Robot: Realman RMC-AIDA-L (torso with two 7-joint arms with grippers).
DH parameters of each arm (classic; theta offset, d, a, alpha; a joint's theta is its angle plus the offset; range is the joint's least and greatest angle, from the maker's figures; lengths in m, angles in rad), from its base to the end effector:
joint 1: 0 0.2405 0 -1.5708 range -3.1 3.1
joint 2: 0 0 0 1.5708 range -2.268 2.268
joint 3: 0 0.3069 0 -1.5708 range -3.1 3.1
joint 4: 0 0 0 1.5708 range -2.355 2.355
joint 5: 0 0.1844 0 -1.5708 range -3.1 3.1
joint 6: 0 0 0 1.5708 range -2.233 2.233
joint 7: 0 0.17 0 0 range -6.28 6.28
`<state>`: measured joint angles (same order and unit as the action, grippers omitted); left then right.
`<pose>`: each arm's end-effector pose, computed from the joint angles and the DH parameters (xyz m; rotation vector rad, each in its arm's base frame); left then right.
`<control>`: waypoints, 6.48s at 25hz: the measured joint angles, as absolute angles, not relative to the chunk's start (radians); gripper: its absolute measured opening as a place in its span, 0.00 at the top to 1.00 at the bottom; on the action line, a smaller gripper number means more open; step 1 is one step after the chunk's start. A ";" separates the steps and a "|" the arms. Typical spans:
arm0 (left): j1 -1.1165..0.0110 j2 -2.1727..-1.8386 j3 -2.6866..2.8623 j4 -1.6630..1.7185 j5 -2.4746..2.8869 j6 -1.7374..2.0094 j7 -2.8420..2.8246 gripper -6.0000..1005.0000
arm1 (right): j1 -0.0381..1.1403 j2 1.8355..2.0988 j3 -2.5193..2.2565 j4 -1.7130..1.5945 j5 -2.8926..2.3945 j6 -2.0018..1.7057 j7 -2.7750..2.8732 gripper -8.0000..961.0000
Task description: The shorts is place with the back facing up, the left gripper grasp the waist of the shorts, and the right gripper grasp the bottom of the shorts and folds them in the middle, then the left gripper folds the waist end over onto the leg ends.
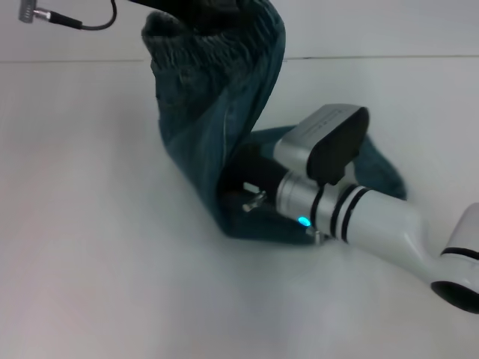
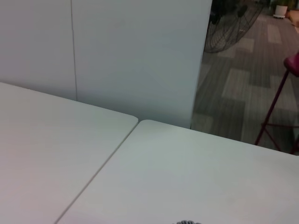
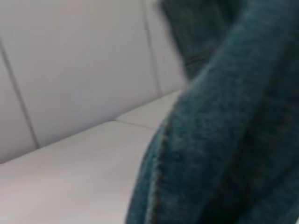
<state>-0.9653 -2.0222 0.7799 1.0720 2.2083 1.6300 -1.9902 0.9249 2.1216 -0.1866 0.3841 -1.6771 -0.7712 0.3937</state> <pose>-0.0997 0.4438 0.0123 -2.8519 -0.3782 -0.3777 0.1809 0.3934 -0.1908 -2.4075 0.6707 0.6738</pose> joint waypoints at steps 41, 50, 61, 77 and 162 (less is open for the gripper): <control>-0.780 -2.165 1.151 0.941 2.038 1.271 -1.919 0.62 | 0.553 2.091 0.273 0.027 -1.758 -1.190 0.584 0.99; -0.548 -2.160 1.045 1.022 1.893 1.354 -1.871 0.40 | 0.503 2.086 -0.052 -0.246 -1.766 -1.324 0.999 0.85; -0.397 -2.118 0.876 0.931 1.886 1.496 -1.789 0.05 | 0.373 2.034 -0.370 -0.782 -2.039 -1.891 1.386 0.56; -0.357 -2.079 0.875 0.877 1.963 1.553 -1.784 0.05 | 0.333 2.045 -0.361 -0.919 -2.245 -1.891 1.390 0.03; -0.383 -2.079 0.881 0.864 1.968 1.603 -1.799 0.05 | 0.422 2.082 -0.358 -0.752 -2.236 -1.774 1.256 0.02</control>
<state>-0.3835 -2.0785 0.8814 0.8636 1.9680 1.6031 -1.7994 0.4219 2.0825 -0.3579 -0.7524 -2.2364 -1.7744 1.2564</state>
